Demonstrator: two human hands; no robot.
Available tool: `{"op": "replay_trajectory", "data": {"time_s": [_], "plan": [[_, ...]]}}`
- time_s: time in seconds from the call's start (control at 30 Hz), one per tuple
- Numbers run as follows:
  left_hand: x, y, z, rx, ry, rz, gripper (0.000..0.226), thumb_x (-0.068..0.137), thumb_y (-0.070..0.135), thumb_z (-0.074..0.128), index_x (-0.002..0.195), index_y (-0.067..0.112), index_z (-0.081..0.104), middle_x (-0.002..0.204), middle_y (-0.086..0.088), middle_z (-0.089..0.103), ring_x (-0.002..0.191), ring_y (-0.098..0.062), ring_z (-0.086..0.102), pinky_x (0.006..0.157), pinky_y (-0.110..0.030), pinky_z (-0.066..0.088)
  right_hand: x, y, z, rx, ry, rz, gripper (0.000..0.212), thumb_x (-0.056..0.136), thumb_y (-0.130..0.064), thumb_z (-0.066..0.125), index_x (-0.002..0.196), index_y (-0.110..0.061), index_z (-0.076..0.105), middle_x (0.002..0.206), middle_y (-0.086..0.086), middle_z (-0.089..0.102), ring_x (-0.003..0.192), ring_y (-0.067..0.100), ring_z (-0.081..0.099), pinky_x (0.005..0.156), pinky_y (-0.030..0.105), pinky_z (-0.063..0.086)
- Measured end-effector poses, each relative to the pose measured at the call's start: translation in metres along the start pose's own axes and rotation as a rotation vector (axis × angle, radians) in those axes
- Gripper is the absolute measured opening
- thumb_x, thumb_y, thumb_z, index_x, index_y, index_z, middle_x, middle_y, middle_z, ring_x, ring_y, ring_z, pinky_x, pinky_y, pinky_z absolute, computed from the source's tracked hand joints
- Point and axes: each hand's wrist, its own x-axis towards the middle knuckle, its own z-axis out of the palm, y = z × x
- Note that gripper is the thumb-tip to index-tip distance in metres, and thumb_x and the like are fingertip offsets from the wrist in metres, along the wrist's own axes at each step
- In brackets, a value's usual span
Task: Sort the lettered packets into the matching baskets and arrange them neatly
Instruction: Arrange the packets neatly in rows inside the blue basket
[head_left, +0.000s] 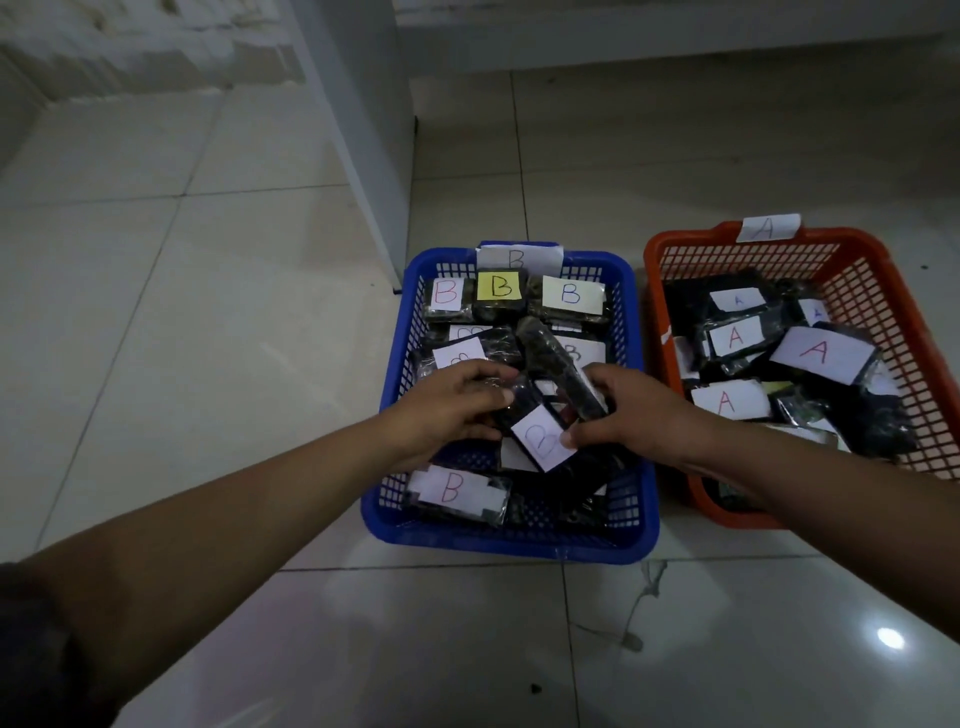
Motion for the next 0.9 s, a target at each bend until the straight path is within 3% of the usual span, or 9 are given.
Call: {"op": "replay_trajectory", "data": {"time_s": [0.1,0.2,0.3,0.47,0.57,0.7,0.9], "plan": [[-0.005,0.003,-0.022,0.045,0.036,-0.019,0.021,0.091,0.007,0.054,0.11,0.014,0.06,0.112,-0.013,0.063,0.101,-0.024,0.062,0.075,-0.03,0.056,-0.001,-0.002,0.004,-0.012,-0.02,0.007,0.041,0.074,-0.02,0.077,0.109,-0.023,0.055,0.103,-0.009,0.064,0.092,0.006,0.061,0.075,0.019,0.047],[-0.011,0.009,-0.053,0.106,0.08,-0.032,0.023,0.093,0.007,0.047,0.113,0.011,0.058,0.118,-0.019,0.06,0.107,-0.03,0.06,0.084,-0.038,0.056,-0.001,0.002,0.005,-0.138,-0.057,0.036,0.047,0.083,-0.013,0.066,0.126,-0.022,0.049,0.117,-0.005,0.059,0.104,0.011,0.057,0.088,0.025,0.047],[-0.016,0.017,-0.079,0.152,0.145,-0.049,0.026,0.094,0.007,0.045,0.115,0.014,0.058,0.114,-0.013,0.062,0.106,-0.027,0.061,0.087,-0.042,0.054,-0.002,0.008,0.007,-0.148,-0.089,0.053,0.052,0.08,-0.006,0.069,0.125,-0.022,0.047,0.12,-0.004,0.06,0.11,0.013,0.057,0.096,0.031,0.047],[-0.02,0.028,-0.097,0.117,0.215,0.04,0.024,0.093,0.002,0.038,0.097,0.012,0.059,0.096,-0.011,0.065,0.093,-0.024,0.062,0.072,-0.032,0.059,0.001,0.007,0.004,-0.097,-0.072,0.082,0.035,0.079,0.001,0.068,0.099,-0.025,0.054,0.108,0.006,0.063,0.104,0.021,0.06,0.09,0.035,0.051],[-0.021,0.03,-0.1,0.064,0.241,0.085,0.025,0.093,0.001,0.036,0.094,0.012,0.058,0.094,-0.011,0.063,0.09,-0.023,0.061,0.076,-0.035,0.057,0.004,0.005,0.002,-0.117,-0.08,0.106,0.033,0.079,0.003,0.068,0.095,-0.025,0.058,0.105,0.009,0.065,0.101,0.021,0.062,0.085,0.03,0.051],[-0.02,0.027,-0.099,0.025,0.234,0.105,0.021,0.094,0.002,0.039,0.096,0.012,0.057,0.095,-0.01,0.065,0.088,-0.019,0.063,0.073,-0.03,0.059,0.002,0.002,0.011,-0.132,-0.131,0.131,0.028,0.078,0.005,0.067,0.096,-0.015,0.062,0.099,0.009,0.068,0.09,0.02,0.065,0.076,0.023,0.051],[-0.017,0.02,-0.102,0.012,0.189,0.081,0.018,0.094,0.001,0.041,0.1,0.01,0.055,0.101,-0.013,0.065,0.093,-0.021,0.064,0.08,-0.034,0.058,-0.002,0.006,0.053,-0.087,-0.095,0.083,0.027,0.074,0.003,0.071,0.086,-0.02,0.062,0.093,0.008,0.07,0.08,0.015,0.063,0.069,0.018,0.05]]}}
